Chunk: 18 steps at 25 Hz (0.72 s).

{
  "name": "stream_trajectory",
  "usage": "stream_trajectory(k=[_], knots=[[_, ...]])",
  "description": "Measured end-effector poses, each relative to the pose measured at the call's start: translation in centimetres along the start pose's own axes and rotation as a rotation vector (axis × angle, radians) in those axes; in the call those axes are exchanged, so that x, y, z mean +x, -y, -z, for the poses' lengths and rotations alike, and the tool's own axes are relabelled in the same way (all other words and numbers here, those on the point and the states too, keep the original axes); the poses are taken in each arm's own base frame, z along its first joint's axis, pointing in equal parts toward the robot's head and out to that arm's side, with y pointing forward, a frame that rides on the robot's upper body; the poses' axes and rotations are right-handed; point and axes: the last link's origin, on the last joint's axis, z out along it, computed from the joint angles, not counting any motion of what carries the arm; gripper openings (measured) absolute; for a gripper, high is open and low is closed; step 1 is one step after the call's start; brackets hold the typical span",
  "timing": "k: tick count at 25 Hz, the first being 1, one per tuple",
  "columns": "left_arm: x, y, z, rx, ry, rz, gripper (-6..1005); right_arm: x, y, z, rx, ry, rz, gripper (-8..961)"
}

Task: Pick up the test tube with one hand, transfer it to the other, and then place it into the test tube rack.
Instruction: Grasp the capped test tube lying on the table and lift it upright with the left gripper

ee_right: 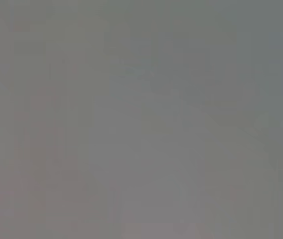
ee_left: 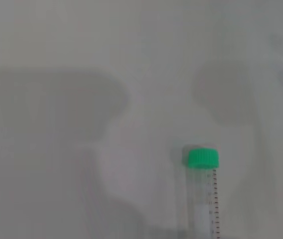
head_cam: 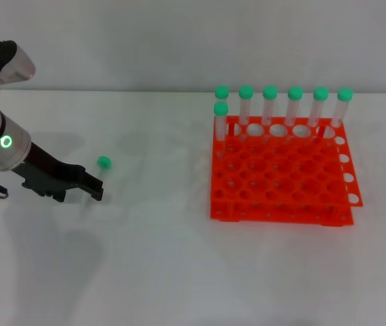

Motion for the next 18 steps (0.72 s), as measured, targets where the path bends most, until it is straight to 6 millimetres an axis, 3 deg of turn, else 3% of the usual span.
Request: stream_trajectory(k=[6, 11, 18], knots=[[-0.1, -0.7, -0.5, -0.003, 0.036, -0.019, 753, -0.1, -0.1, -0.2, -0.005, 0.002, 0.002, 848], [0.2, -0.9, -0.5, 0.047, 0.062, -0.026, 531, -0.2, -0.2, -0.2, -0.008, 0.005, 0.003, 847], [0.5, -1.1, -0.3, 0.090, 0.086, -0.031, 431, -0.2, -0.2, -0.3, -0.008, 0.007, 0.003, 844]])
